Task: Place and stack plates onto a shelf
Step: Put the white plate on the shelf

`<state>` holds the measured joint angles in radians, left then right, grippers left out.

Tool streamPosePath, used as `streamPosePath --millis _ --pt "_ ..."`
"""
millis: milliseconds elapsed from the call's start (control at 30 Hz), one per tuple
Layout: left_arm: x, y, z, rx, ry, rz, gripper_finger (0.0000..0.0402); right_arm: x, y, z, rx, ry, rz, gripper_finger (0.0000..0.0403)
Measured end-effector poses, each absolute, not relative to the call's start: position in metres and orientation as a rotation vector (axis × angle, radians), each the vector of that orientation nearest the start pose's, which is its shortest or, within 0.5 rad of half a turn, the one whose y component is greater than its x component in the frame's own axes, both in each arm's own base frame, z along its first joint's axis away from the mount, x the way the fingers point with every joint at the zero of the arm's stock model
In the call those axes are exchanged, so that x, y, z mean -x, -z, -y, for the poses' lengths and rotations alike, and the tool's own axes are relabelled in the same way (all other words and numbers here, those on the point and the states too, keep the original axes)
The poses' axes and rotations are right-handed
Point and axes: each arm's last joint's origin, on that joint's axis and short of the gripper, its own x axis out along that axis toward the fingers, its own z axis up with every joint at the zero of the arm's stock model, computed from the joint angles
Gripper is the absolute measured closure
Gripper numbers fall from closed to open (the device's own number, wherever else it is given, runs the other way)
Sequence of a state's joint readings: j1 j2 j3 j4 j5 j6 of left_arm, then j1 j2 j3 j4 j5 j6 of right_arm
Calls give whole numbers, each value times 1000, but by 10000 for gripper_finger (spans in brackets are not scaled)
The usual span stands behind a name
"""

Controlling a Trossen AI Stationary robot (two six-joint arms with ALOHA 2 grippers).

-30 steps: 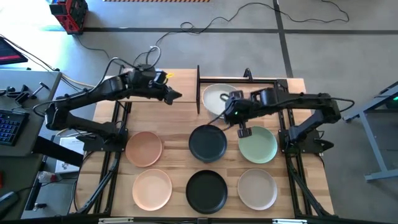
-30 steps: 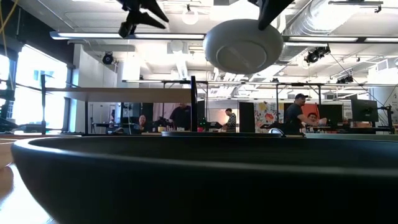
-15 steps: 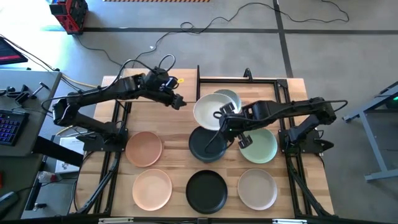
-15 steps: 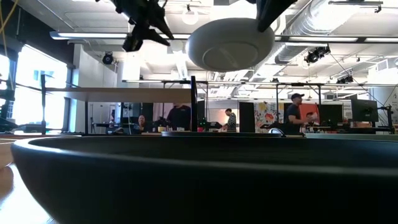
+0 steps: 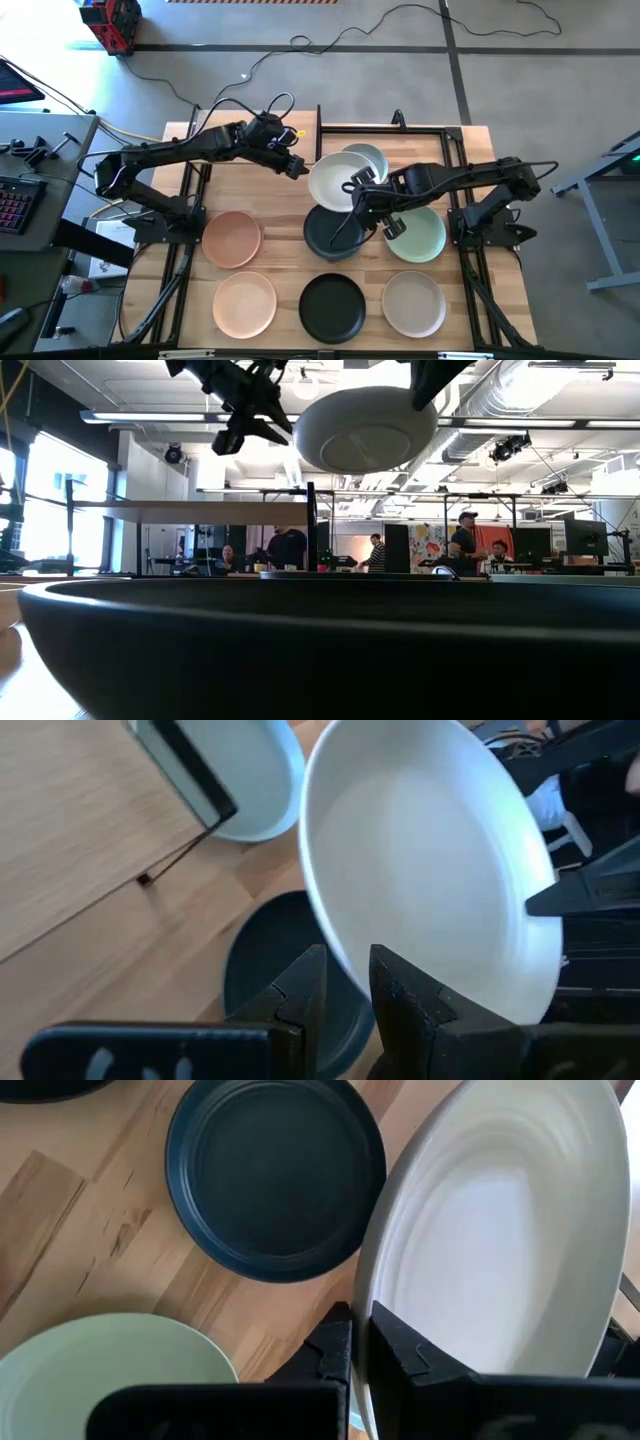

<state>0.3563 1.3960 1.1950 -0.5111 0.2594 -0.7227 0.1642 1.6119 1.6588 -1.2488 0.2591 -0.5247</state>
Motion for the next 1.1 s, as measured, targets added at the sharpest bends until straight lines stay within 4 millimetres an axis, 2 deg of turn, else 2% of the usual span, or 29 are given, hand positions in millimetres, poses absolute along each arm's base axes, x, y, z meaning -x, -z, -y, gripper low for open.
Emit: streamPosePath --millis 200,1100 --pt "-287 -306 -99 912 -343 -636 330 -304 -349 -43 713 -230 -1182 403" --pt "-286 -306 -99 919 -347 -632 330 -309 -352 -42 789 -175 -1140 403"
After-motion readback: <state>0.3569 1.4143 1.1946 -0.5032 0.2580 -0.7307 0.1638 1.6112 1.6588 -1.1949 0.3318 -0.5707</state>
